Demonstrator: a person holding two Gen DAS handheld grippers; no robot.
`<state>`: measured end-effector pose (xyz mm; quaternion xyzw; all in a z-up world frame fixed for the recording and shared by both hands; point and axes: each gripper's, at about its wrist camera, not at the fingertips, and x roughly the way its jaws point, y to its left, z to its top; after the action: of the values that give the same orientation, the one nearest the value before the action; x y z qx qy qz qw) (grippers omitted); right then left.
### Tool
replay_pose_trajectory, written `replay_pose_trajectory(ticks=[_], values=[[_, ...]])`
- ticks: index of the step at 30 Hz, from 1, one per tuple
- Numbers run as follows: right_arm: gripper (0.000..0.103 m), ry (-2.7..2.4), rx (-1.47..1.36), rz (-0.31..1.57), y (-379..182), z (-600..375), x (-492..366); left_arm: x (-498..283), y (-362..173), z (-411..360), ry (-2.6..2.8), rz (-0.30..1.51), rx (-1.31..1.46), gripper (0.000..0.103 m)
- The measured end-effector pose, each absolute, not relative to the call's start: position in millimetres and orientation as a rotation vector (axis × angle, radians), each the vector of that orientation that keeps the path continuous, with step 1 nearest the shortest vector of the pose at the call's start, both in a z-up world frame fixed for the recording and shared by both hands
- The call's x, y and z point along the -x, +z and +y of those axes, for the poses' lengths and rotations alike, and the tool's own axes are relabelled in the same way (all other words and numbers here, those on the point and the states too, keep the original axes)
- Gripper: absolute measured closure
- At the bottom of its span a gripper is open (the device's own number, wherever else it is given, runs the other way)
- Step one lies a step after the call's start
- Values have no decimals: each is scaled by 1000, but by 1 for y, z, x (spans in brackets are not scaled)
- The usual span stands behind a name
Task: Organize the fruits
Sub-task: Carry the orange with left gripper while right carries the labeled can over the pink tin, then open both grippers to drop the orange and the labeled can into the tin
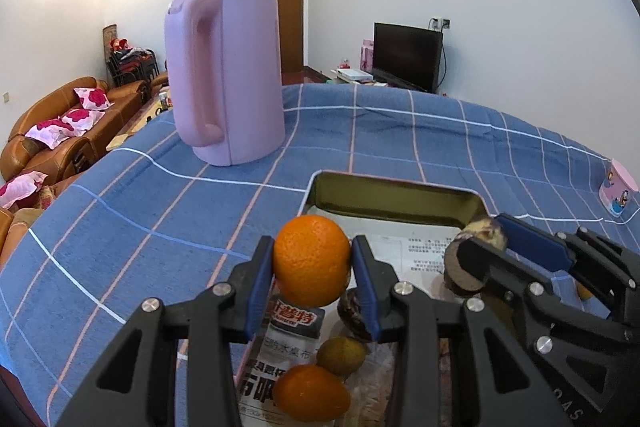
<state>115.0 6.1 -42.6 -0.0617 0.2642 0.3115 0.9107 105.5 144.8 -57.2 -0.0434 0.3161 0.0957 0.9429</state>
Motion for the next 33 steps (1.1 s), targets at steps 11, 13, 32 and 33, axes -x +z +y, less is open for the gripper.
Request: replay_pose_trajectory(ticks=[11,13,32,33], values=[[69,669,118,580,-49,9,-120,-107,-60,140,206,656,76,61],[69,668,118,579,-48,9,-120,-105,-60,141,205,652,80,60],[46,446,121,571,-41,-68,-90,-83,-37,103,147,578,78,18],[46,423,113,579,-42,-78,-91,-83,-37,99,140,580,74,15]])
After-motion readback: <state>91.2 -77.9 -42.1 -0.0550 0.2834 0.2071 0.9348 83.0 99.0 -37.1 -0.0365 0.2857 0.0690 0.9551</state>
